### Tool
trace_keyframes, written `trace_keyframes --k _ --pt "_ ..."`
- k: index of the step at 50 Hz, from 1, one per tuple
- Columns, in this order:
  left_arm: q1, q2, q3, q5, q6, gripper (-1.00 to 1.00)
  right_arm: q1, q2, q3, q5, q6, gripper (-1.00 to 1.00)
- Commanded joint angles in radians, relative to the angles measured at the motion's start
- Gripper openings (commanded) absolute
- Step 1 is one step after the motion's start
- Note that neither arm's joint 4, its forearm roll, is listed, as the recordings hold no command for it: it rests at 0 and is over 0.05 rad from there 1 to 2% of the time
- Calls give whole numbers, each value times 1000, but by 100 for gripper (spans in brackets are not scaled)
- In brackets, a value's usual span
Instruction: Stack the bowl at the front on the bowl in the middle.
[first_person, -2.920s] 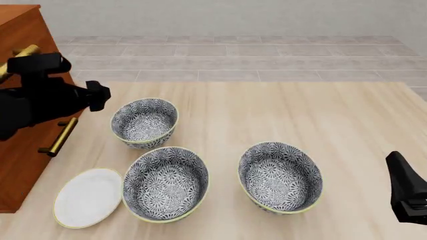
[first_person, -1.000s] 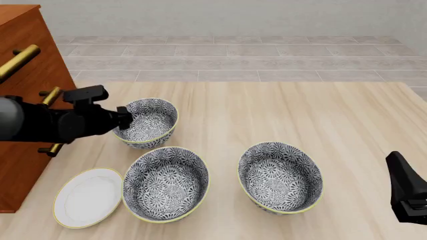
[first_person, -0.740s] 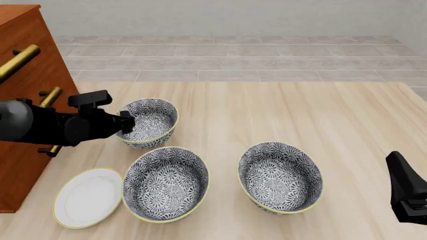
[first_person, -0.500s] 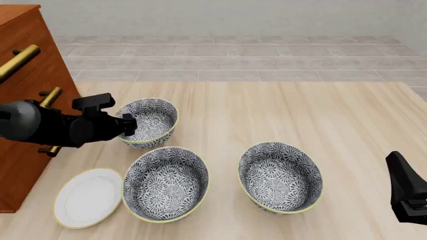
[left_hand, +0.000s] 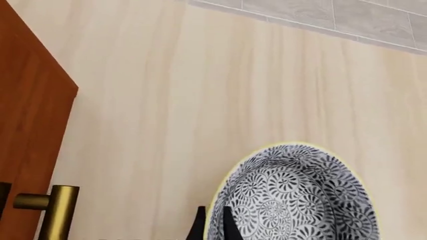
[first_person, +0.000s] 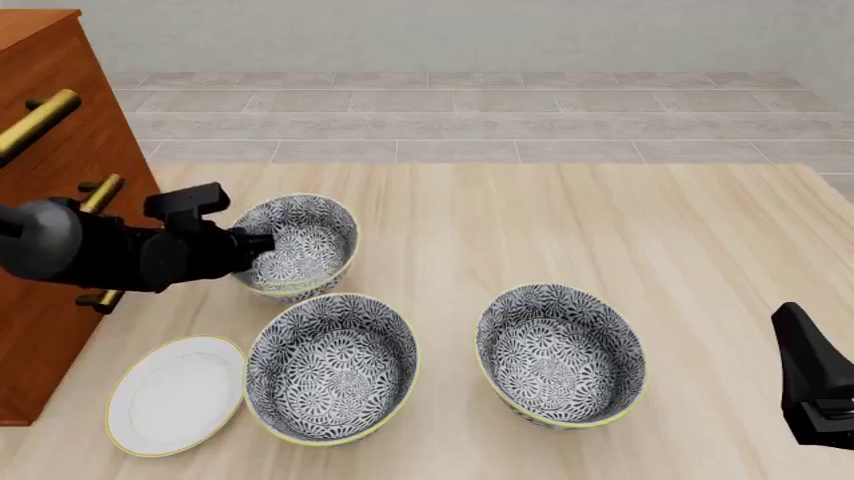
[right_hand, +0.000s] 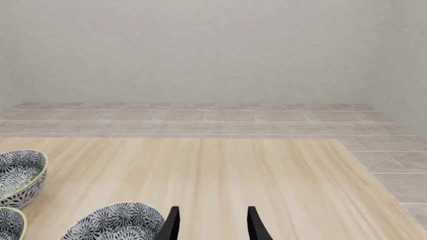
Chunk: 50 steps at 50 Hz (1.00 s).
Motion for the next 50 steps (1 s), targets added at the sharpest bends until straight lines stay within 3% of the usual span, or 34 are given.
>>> trace_keyframes --k 1,23,40,50 --pt "4 -29 14 9 5 -100 0 0 0 0 0 100" --pt "-5 -159 -56 95 -42 -100 0 0 0 0 0 100" --pt "-89 -231 -113 153 -108 -100 0 0 0 0 0 100" --pt "-146 -255 -83 146 -117 -100 0 1 0 0 0 100"
